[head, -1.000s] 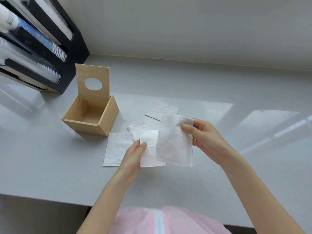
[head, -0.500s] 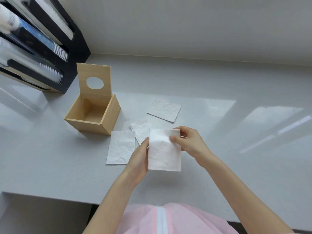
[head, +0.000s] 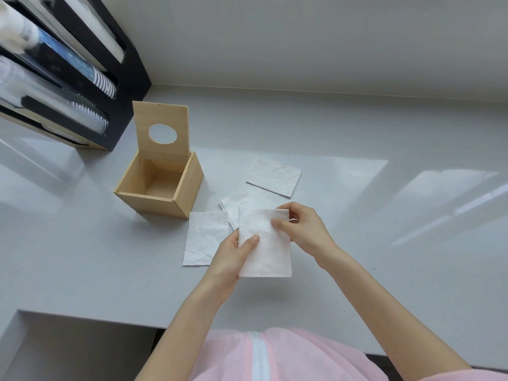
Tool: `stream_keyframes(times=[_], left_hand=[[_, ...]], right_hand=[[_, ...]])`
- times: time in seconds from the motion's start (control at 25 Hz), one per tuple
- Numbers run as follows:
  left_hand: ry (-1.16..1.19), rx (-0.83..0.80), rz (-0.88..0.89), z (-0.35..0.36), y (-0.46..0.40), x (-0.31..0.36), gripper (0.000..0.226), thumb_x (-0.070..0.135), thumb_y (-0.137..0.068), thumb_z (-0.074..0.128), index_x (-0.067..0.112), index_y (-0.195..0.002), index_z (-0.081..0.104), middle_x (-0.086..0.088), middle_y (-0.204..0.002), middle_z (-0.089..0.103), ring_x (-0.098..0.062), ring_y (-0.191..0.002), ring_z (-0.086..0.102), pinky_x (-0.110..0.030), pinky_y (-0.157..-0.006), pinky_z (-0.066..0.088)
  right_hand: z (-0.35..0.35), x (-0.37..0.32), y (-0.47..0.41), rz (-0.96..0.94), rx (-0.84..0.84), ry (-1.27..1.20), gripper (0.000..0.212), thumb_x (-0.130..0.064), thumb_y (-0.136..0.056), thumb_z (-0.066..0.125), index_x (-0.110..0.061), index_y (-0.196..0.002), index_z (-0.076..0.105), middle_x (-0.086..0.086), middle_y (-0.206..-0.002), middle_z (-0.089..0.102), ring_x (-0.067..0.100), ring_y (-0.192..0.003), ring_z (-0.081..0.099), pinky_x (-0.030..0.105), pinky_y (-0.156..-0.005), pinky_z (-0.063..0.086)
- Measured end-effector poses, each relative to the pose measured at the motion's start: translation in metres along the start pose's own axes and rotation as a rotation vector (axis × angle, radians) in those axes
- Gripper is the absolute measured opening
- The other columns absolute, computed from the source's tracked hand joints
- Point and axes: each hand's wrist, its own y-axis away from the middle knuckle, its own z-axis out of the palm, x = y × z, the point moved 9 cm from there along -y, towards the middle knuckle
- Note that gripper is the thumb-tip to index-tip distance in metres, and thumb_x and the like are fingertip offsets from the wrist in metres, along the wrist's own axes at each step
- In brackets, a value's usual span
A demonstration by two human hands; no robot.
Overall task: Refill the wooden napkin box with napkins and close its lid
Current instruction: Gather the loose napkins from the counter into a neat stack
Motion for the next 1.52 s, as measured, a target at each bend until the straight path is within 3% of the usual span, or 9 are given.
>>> stream_keyframes(times=[0.24, 0.36, 0.48, 0.72, 0.84, 1.0, 1.16, 1.36, 1.52], left_hand=[[0.011, 0.059, -0.023, -0.040, 0.007, 0.009, 0.020, 0.012, -0.092, 0.051, 0.014, -0.109, 0.060, -0.003, -0.104, 0.068, -0.019, -0.094, 0.064, -0.028, -0.078, 0.051], [0.035, 0.094, -0.048, -0.064, 0.009, 0.009, 0.022, 0.014, -0.092, 0.051, 0.012, -0.112, 0.059, -0.005, -0.106, 0.067, -0.019, -0.093, 0.064, -0.028, -0.077, 0.050], [0.024, 0.104, -0.072, -0.083, 0.012, 0.009, 0.024, 0.016, -0.091, 0.052, 0.012, -0.113, 0.059, -0.006, -0.108, 0.067, -0.021, -0.095, 0.064, -0.028, -0.077, 0.050], [0.010, 0.065, -0.096, -0.102, 0.008, 0.010, 0.018, 0.017, -0.092, 0.051, 0.016, -0.107, 0.060, -0.002, -0.102, 0.068, -0.016, -0.089, 0.065, -0.025, -0.074, 0.051], [0.022, 0.065, -0.100, -0.106, 0.003, 0.012, 0.017, 0.017, -0.092, 0.051, 0.016, -0.106, 0.060, -0.001, -0.101, 0.068, -0.016, -0.089, 0.064, -0.026, -0.075, 0.050], [0.014, 0.055, -0.112, -0.106, 0.000, 0.009, 0.014, 0.017, -0.092, 0.051, 0.019, -0.101, 0.061, 0.000, -0.098, 0.068, -0.015, -0.087, 0.064, -0.027, -0.073, 0.050], [0.002, 0.053, -0.121, -0.106, 0.000, 0.006, 0.013, 0.017, -0.092, 0.051, 0.021, -0.098, 0.062, 0.001, -0.097, 0.068, -0.015, -0.087, 0.064, -0.028, -0.073, 0.050], [-0.001, 0.051, -0.118, -0.106, 0.001, 0.006, 0.014, 0.015, -0.092, 0.050, 0.019, -0.101, 0.061, -0.002, -0.101, 0.067, -0.017, -0.089, 0.063, -0.028, -0.076, 0.050], [-0.005, 0.045, -0.125, -0.104, 0.001, 0.006, 0.017, 0.015, -0.095, 0.045, 0.020, -0.100, 0.060, -0.001, -0.102, 0.067, -0.017, -0.090, 0.064, -0.030, -0.078, 0.050]], right_hand=[[0.019, -0.005, -0.008, 0.026, 0.017, -0.031, 0.016, -0.022, -0.091, 0.052, -0.029, -0.080, 0.061, 0.002, -0.094, 0.067, 0.014, -0.085, 0.063, 0.018, -0.066, 0.050], [0.023, 0.000, -0.022, 0.053, 0.100, 0.198, 0.019, -0.025, -0.089, 0.054, -0.018, -0.105, 0.061, 0.000, -0.101, 0.064, 0.014, -0.090, 0.057, 0.021, -0.067, 0.046], [0.040, 0.003, -0.035, 0.090, 0.114, 0.514, 0.043, -0.030, -0.088, 0.056, -0.011, -0.125, 0.047, 0.009, -0.123, 0.050, 0.023, -0.114, 0.047, 0.034, -0.089, 0.044], [0.059, -0.006, -0.047, 0.121, 0.168, 0.834, 0.041, -0.026, -0.087, 0.056, -0.002, -0.118, 0.045, 0.015, -0.125, 0.045, 0.032, -0.118, 0.040, 0.038, -0.093, 0.038], [0.059, -0.001, -0.051, 0.197, 0.128, 0.808, 0.036, -0.022, -0.087, 0.056, -0.002, -0.115, 0.046, 0.014, -0.122, 0.048, 0.032, -0.116, 0.043, 0.039, -0.092, 0.039], [0.061, 0.006, -0.055, 0.288, 0.083, 0.690, 0.018, -0.017, -0.083, 0.058, -0.007, -0.082, 0.044, 0.014, -0.094, 0.048, 0.036, -0.102, 0.046, 0.033, -0.067, 0.037], [0.063, 0.009, -0.053, 0.270, 0.133, 0.631, 0.034, -0.013, -0.084, 0.056, -0.001, -0.114, 0.045, 0.020, -0.122, 0.046, 0.035, -0.113, 0.043, 0.034, -0.079, 0.038], [0.052, 0.015, -0.047, 0.265, 0.180, 0.408, 0.034, -0.011, -0.083, 0.056, -0.007, -0.115, 0.044, 0.009, -0.105, 0.055, 0.024, -0.087, 0.049, 0.031, -0.068, 0.041], [0.039, 0.001, -0.029, 0.163, 0.221, 0.193, 0.009, -0.015, -0.084, 0.058, -0.014, -0.092, 0.055, 0.000, -0.087, 0.057, 0.018, -0.077, 0.053, 0.023, -0.058, 0.039]])
